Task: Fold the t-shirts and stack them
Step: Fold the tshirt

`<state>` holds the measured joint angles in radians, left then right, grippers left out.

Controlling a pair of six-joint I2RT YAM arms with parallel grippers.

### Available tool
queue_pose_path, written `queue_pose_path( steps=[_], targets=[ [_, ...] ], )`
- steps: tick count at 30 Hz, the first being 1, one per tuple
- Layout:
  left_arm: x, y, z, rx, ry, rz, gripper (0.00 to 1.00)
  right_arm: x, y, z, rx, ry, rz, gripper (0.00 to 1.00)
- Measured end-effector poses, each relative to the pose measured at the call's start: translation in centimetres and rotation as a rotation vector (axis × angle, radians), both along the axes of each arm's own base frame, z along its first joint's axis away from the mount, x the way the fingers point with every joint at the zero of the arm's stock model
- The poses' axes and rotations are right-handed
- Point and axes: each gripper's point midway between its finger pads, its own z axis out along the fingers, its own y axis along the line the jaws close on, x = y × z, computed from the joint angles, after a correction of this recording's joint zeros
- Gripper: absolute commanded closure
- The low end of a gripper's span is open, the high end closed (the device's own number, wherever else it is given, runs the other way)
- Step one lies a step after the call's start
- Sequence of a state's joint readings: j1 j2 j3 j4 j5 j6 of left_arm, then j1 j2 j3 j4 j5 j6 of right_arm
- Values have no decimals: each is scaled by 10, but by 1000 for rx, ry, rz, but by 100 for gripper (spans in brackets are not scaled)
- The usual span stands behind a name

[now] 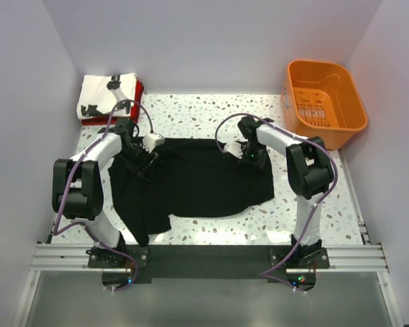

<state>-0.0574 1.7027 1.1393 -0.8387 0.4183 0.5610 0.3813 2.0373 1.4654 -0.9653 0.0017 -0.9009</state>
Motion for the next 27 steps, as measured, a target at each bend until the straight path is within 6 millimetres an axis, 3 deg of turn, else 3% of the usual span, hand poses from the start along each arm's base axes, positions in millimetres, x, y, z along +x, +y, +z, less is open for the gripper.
queue_pose_path(
  steps=[4, 15, 22, 27],
  targets=[
    [4, -1, -1, 12, -14, 4, 46, 2, -1, 1, -5, -8, 8, 100],
    [11, -8, -4, 38, -46, 5, 47, 13, 3, 14, 5, -35, 23, 100],
    [-16, -10, -20, 84, 7, -36, 45, 26, 8, 28, 21, -77, 22, 100],
    [-22, -5, -21, 111, 7, -53, 45, 26, 7, 28, 19, -72, 24, 100]
  ],
)
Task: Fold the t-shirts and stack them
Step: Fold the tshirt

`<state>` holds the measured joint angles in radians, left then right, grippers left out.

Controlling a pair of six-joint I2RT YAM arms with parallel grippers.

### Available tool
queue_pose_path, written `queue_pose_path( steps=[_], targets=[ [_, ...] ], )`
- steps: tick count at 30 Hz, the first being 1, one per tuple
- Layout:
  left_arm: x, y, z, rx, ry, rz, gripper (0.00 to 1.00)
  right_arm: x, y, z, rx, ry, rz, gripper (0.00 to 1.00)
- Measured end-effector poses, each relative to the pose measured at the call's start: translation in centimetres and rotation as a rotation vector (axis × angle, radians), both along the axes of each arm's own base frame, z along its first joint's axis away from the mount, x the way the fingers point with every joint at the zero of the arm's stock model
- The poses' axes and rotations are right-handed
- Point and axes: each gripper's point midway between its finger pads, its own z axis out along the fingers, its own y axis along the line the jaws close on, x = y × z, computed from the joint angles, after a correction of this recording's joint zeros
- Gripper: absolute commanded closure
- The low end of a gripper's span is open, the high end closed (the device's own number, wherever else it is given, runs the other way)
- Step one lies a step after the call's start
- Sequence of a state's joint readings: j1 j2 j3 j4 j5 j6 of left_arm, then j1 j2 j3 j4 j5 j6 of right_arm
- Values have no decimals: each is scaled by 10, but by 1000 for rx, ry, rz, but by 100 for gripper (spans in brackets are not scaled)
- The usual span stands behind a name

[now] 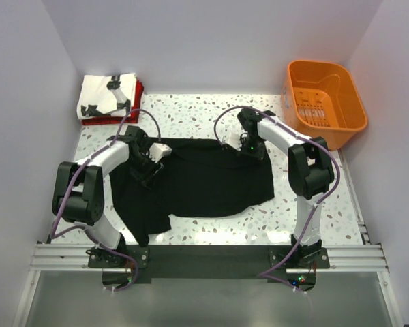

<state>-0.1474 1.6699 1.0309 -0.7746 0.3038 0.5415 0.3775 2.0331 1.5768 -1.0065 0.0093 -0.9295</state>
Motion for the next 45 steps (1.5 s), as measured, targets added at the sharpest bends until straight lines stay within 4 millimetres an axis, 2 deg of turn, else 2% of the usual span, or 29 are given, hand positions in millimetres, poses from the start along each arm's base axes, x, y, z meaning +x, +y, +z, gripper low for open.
queue_pose_path(
  steps=[11, 12, 15, 20, 21, 23, 27, 30, 33, 36, 39, 45],
  targets=[
    [-10, -2, -6, 31, 1, -54, 53, 4, -3, 4, 2, -6, -8, 100],
    [-11, -1, -7, 36, 1, -54, 55, 4, -3, 5, 1, -5, -8, 100],
    [-10, 3, -9, 57, -2, -49, 74, 5, -3, 8, 3, -9, -9, 100],
    [-6, 7, -6, 79, -19, -45, 91, 13, -1, 16, 9, -32, -10, 100],
    [-3, 7, -3, 82, -29, -43, 97, 15, -1, 18, 9, -42, -11, 100],
    [4, 8, 7, 86, -54, -39, 100, 24, 0, 26, 16, -69, -15, 100],
    [32, 10, 39, 83, -153, -16, 100, 54, -6, 52, 31, -167, -45, 100],
    [68, 21, 75, 92, -266, 31, 100, 85, -16, 76, 44, -281, -86, 100],
    [113, 37, 118, 109, -412, 91, 100, 117, -26, 95, 52, -402, -126, 100],
    [161, 53, 148, 134, -538, 144, 100, 147, -32, 104, 51, -507, -153, 100],
    [202, 65, 154, 158, -608, 179, 100, 169, -31, 101, 46, -580, -166, 100],
    [261, 82, 135, 215, -680, 230, 100, 218, -31, 78, 11, -719, -196, 100]
  ],
)
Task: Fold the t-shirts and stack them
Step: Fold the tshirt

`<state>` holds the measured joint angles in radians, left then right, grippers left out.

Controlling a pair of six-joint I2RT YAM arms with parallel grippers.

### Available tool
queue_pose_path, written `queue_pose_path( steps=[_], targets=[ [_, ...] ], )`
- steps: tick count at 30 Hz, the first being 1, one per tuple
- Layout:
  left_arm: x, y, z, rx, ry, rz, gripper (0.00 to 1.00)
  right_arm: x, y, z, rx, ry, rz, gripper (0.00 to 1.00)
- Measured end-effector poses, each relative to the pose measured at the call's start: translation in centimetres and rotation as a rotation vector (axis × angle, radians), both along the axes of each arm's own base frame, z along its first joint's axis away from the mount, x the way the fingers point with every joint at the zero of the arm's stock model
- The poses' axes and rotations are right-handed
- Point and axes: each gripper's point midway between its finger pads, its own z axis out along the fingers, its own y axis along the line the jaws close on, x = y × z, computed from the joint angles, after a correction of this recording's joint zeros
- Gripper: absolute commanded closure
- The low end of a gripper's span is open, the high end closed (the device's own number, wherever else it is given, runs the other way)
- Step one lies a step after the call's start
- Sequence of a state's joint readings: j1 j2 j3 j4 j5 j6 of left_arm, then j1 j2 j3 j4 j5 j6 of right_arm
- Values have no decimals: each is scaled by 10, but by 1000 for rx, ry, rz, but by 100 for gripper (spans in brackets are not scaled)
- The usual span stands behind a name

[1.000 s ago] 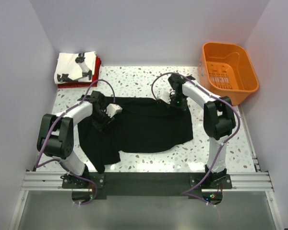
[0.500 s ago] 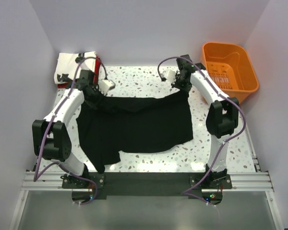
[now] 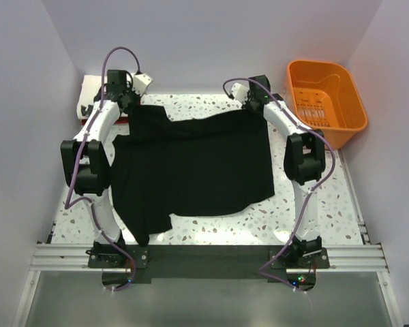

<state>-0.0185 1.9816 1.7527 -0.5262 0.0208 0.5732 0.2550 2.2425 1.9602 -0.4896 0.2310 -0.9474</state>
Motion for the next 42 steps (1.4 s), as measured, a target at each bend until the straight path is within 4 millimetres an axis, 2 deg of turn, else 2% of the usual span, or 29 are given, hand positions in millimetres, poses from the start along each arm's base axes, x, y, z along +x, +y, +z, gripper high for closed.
queue_pose_path(
  steps=[4, 8, 11, 14, 20, 23, 27, 30, 32, 37, 42],
  targets=[
    [23, 8, 2, 28, -74, 20, 100, 22, -2, -8, -19, -65, -27, 100],
    [38, 7, 19, 26, -149, 5, 100, 30, -2, -7, -23, -92, -24, 100],
    [43, 3, 26, 12, -176, -17, 100, 34, -1, -3, -18, -115, -20, 100],
    [38, -2, 19, 3, -157, -49, 100, 34, -2, -5, -18, -114, -13, 100],
    [-1, -8, 0, -22, -68, -78, 100, 28, -3, -23, -7, -65, 24, 100],
    [-27, -12, 3, -39, -44, -95, 100, 23, -7, -34, 0, -31, 40, 100],
    [-54, -17, 20, -61, -56, -114, 100, 19, -12, -41, 19, -3, 55, 100],
    [-67, -19, 33, -67, -73, -120, 100, 16, -14, -39, 38, 8, 70, 100],
    [-75, -19, 34, -71, -69, -121, 100, 13, -16, -34, 49, 11, 81, 100],
    [-101, -23, 23, -88, -7, -134, 100, 7, -20, -19, 75, 10, 115, 100],
    [-126, -27, 18, -110, 46, -148, 100, -3, -30, -18, 91, 37, 144, 100]
  ],
)
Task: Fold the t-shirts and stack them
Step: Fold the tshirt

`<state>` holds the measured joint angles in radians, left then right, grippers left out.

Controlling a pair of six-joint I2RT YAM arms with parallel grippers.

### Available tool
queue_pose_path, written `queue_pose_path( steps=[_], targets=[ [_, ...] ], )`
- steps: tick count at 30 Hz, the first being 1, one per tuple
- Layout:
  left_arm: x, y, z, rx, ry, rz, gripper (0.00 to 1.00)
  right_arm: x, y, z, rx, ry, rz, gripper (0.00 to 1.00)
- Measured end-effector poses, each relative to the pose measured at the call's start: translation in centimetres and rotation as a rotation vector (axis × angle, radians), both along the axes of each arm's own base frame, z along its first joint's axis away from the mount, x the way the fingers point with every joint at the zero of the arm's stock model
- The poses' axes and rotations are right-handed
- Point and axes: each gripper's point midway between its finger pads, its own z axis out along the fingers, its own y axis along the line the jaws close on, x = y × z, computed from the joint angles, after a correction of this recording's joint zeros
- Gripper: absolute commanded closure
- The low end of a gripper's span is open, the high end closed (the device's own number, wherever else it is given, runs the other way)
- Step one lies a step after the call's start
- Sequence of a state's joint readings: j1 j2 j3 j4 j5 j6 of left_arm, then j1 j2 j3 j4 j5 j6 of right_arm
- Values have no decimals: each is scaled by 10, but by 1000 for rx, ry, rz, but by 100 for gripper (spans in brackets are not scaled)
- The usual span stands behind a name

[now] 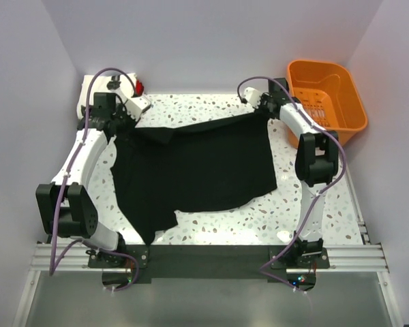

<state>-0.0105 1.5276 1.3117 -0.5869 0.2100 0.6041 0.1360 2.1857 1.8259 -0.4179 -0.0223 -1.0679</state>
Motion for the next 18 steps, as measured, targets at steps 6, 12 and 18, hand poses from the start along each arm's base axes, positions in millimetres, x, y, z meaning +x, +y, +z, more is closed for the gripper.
queue_pose_path(
  steps=[6, 12, 18],
  targets=[
    [-23, -10, 5, -42, 31, -42, 100, -21, -8, -24, -7, 81, 30, 100],
    [-38, -8, -12, -33, 87, -43, 100, -45, -7, -47, -11, 163, 58, 100],
    [-50, -6, -27, -8, 143, -62, 100, -62, -6, -36, -13, 167, 93, 100]
  ],
)
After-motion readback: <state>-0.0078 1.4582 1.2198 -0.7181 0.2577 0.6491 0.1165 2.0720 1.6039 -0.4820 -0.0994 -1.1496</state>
